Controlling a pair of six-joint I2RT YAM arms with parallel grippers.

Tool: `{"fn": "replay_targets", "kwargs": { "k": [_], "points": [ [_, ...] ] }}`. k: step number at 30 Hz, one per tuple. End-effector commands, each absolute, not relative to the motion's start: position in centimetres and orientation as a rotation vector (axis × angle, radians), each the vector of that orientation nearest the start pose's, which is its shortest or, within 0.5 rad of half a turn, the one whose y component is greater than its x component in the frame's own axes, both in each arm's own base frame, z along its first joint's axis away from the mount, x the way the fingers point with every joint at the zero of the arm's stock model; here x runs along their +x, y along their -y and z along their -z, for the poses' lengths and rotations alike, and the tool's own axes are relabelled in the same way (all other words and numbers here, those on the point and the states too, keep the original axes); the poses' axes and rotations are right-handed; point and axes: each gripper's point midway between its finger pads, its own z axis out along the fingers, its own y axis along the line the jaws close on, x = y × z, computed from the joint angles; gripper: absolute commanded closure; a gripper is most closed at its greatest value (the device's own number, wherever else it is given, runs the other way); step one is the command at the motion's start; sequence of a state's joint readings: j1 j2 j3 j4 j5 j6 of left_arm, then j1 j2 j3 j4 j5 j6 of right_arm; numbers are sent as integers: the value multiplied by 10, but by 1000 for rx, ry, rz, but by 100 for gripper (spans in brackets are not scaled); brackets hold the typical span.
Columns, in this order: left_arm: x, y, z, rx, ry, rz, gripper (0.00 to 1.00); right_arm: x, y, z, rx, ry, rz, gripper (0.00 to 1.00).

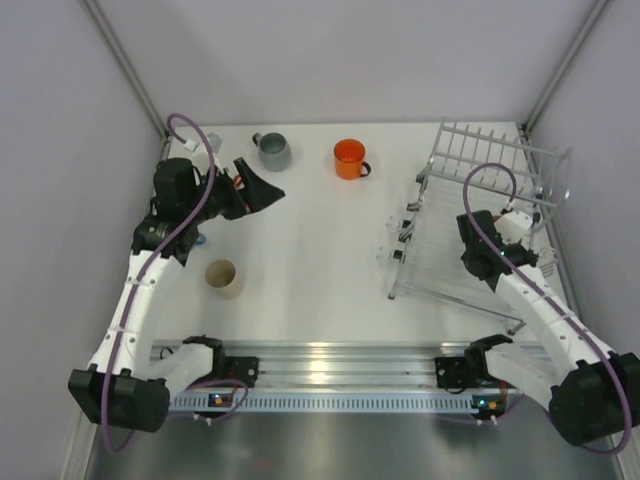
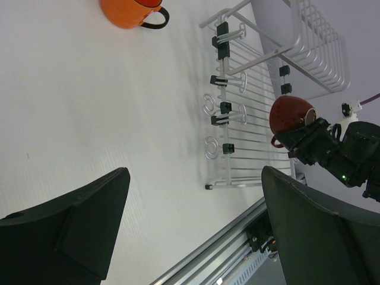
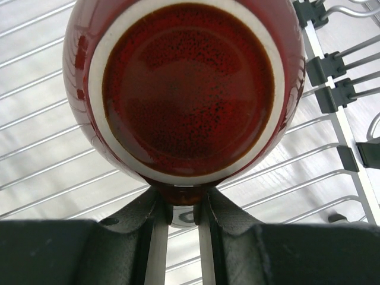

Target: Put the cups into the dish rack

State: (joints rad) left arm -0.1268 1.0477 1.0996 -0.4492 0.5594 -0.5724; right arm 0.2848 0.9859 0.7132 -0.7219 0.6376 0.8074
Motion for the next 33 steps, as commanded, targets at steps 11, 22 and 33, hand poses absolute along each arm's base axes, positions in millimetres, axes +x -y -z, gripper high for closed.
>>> {"fn": "replay_targets", "kwargs": {
  "k": [11, 22, 33],
  "points": [
    [284, 145, -338, -23, -1935, 954, 2, 273, 32, -132, 923, -1947, 272, 100],
    [280, 144, -355, -25, -1896, 956, 2, 281, 33, -115, 899, -1973, 284, 96],
    [279, 143, -352, -26, -1902, 944, 2, 292, 31, -119, 795, -1964, 269, 86]
  ]
}}
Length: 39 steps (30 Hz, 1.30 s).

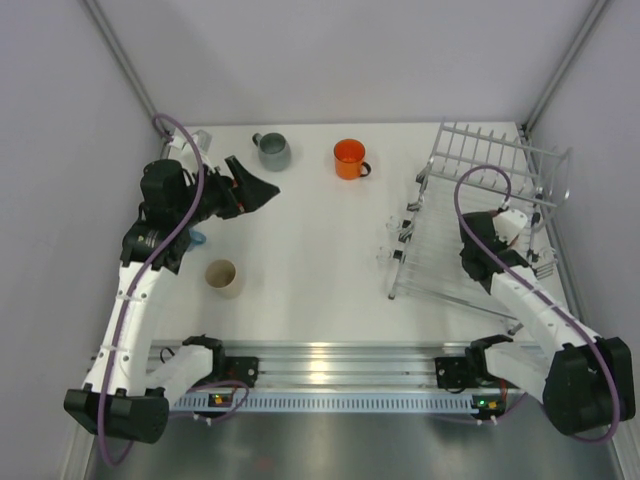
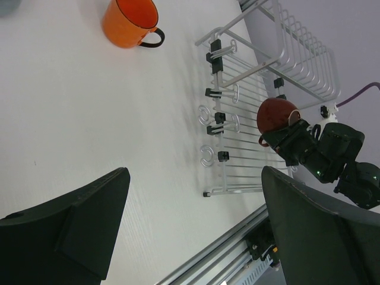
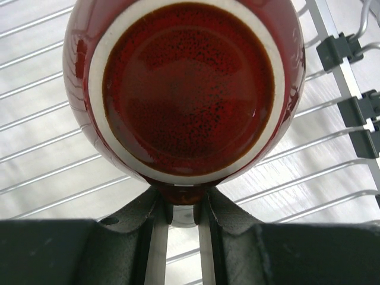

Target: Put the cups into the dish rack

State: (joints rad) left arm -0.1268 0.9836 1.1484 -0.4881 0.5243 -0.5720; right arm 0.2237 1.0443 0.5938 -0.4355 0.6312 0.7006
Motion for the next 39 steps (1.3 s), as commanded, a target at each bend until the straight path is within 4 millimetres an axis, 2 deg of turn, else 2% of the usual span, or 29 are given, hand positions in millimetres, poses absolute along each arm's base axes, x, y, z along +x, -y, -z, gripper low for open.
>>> {"fn": "replay_targets", "kwargs": {
  "k": [1, 11, 18, 21, 32, 39],
  "points": [
    [280, 143, -353, -25, -1900, 942, 2, 293, 32, -121, 792, -1952, 274, 86],
    [278, 144, -359, -22, -1892, 957, 2, 297, 44, -118, 765, -1955, 344, 84],
    [277, 144, -363, -18, -1888, 955, 2, 299, 47, -117, 759, -1958, 349, 70],
    [276, 144, -361, -19, -1891, 958, 2, 300, 50, -120, 751, -1951, 356, 68],
    [272, 146, -370, -12, -1873, 981, 2, 295, 59, -119, 746, -1939, 398, 68],
    [270, 146, -368, -9, -1874, 980, 2, 295, 68, -120, 747, -1923, 466, 75]
  ]
}}
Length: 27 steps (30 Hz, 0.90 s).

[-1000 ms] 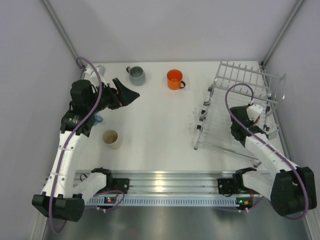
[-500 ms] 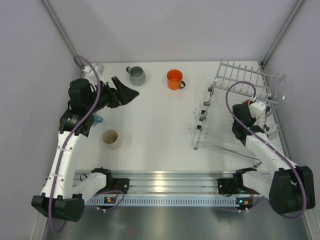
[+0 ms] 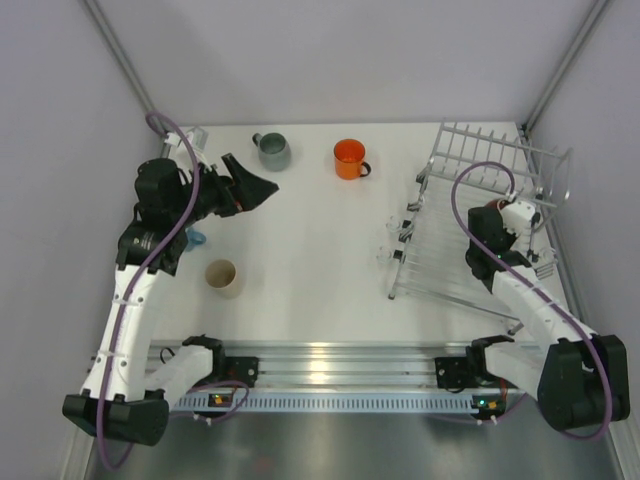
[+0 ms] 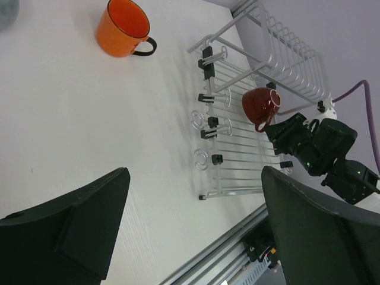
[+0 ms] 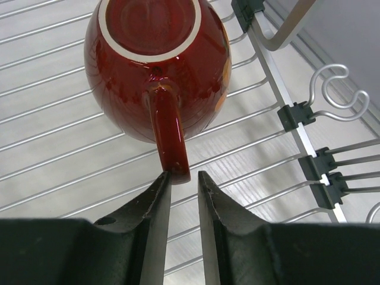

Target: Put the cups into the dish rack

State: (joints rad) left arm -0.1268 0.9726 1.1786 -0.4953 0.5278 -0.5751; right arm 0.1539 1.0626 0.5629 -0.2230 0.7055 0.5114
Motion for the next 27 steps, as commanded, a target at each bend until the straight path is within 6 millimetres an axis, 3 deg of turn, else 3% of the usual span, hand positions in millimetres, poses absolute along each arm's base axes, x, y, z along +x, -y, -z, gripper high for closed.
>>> {"fn": "replay_targets", "kwargs": {
  "k": [1, 14, 27],
  "points": [
    [270, 146, -368, -12, -1876, 980, 2, 294, 70, -121, 747, -1918, 476, 76],
    [269, 145, -368, -8, -1873, 973, 2, 309, 72, -115, 746, -1898, 505, 89],
    [270, 145, -367, -11, -1874, 968, 2, 316, 81, -118, 770, -1863, 548, 89]
  ]
}}
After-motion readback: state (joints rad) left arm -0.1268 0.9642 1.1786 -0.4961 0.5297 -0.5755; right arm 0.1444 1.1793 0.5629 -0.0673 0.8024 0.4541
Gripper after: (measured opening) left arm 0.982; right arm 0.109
